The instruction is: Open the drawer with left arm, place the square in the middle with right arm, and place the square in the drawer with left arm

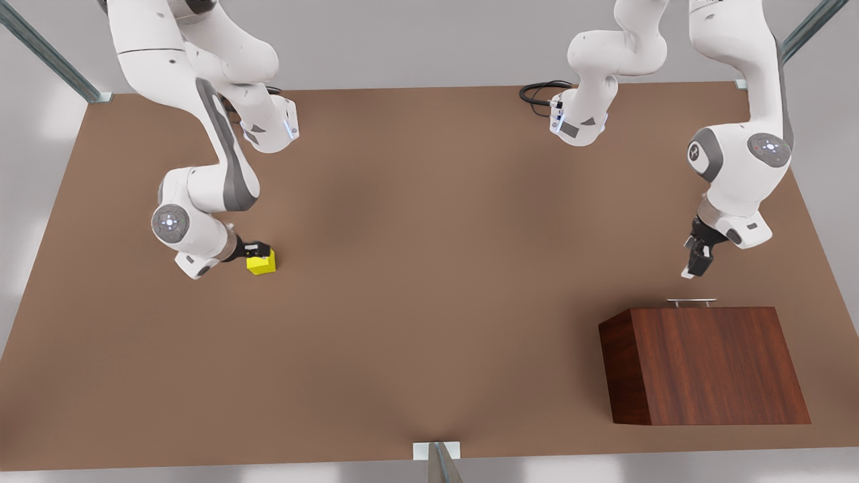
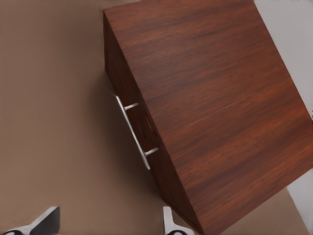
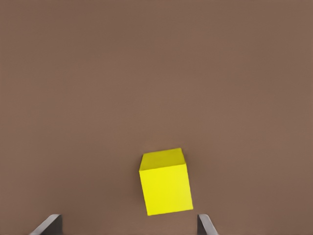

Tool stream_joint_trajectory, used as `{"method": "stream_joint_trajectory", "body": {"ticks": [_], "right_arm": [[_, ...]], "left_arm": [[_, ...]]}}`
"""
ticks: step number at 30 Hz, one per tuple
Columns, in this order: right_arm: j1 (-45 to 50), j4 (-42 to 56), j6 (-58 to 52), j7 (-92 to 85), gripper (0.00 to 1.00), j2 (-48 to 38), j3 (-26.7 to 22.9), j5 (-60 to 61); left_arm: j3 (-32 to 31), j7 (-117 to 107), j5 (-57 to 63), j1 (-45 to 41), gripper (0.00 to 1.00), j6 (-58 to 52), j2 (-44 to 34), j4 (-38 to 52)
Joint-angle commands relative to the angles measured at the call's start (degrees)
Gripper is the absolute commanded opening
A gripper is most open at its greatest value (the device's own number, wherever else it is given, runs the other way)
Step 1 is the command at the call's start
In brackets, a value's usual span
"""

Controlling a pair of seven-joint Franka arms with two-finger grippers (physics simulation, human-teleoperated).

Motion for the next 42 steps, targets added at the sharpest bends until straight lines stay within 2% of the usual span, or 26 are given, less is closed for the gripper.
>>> {"method": "stream_joint_trajectory", "body": {"ticks": [1, 7, 12, 16, 24, 30, 32, 34, 38, 42], "right_arm": [[-0.05, 0.00, 0.14, 0.47, 1.00, 0.40, -0.08, 0.00], [-0.06, 1.76, 4.00, -6.56, 1.00, 8.22, -0.44, -5.36], [-0.23, 0.35, 5.76, -8.13, 1.00, 8.22, -0.61, -5.45], [-0.23, -2.37, 11.48, -10.25, 1.00, 8.75, -2.19, -5.45], [-0.14, -6.94, 18.51, -9.46, 1.00, 11.91, -2.19, -4.31], [-0.32, -9.40, 18.51, -9.37, 0.85, 11.83, -2.28, -4.22], [-0.58, -9.31, 18.60, -9.37, 0.70, 12.09, -2.37, -4.22], [-0.76, -9.14, 18.69, -9.37, 0.63, 12.18, -2.37, -4.22], [-0.58, -8.70, 18.25, -9.37, 0.53, 12.00, -2.37, -4.22], [0.03, -7.73, 14.74, -4.62, 0.53, 9.54, -1.93, -4.13]], "left_arm": [[-0.01, -0.05, -3.52, -0.54, 1.00, 0.40, 0.26, -0.04], [1.75, -4.09, -5.28, -0.10, 1.00, 7.53, 3.42, -2.41], [2.98, -4.18, -5.72, -0.01, 1.00, 9.20, 5.44, -2.41], [3.07, -4.18, -8.09, 0.34, 1.00, 11.04, 7.29, -2.41], [3.33, -4.18, -11.08, 1.05, 1.00, 14.21, 10.72, -1.97], [3.33, -4.18, -11.87, 2.28, 1.00, 16.32, 13.79, -0.57], [3.33, -4.18, -12.04, 2.28, 1.00, 16.40, 14.93, -0.04], [3.33, -4.18, -12.22, 2.28, 1.00, 16.40, 15.64, -0.04], [3.33, -4.18, -12.31, 2.28, 1.00, 17.19, 17.04, -0.04], [3.25, -4.18, -12.57, 2.28, 1.00, 16.84, 17.40, -0.04]]}}
